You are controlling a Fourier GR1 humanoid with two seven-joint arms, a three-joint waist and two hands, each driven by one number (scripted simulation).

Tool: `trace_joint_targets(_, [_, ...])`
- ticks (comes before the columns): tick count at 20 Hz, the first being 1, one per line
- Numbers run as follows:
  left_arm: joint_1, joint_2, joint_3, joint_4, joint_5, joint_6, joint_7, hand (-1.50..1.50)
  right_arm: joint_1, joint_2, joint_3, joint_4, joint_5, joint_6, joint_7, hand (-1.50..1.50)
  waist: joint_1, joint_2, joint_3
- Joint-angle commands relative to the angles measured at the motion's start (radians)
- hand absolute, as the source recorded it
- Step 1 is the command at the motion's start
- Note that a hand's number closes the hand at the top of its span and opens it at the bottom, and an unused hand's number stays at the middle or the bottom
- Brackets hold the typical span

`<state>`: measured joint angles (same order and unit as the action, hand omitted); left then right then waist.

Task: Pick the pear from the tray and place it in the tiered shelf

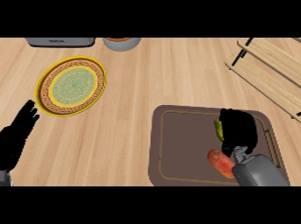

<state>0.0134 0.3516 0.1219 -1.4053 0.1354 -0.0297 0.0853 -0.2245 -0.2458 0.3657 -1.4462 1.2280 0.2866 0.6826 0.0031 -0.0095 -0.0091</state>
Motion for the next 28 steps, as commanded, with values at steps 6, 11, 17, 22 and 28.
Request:
trace_joint_targets(6, [0.007,-0.029,0.0,-0.1,-0.031,0.017,0.084,0.0,0.048,-0.011,0.016,-0.255,0.067,0.056,0.003,1.5,-0.004,0.007,0.009])
trace_joint_targets(11, [0.022,-0.026,0.018,-0.049,-0.018,-0.021,0.006,0.0,-0.075,0.103,-0.18,-0.114,0.003,-0.07,0.092,1.5,0.007,0.011,0.01])
trace_joint_targets(17, [-0.009,-0.006,0.041,-0.02,-0.019,-0.022,0.028,0.0,-0.335,0.163,-0.339,-0.053,-0.027,-0.076,0.232,1.5,0.009,0.01,0.009])
trace_joint_targets(22, [0.051,-0.051,0.005,-0.028,-0.055,-0.015,-0.023,0.0,-0.288,0.201,-0.383,-0.234,-0.078,-0.114,0.273,1.5,-0.005,0.006,0.009])
trace_joint_targets(28, [-0.003,0.002,0.061,-0.046,-0.007,-0.042,0.052,0.0,-0.428,0.244,-0.401,-0.475,-0.094,0.001,0.44,1.5,-0.005,0.004,0.009])
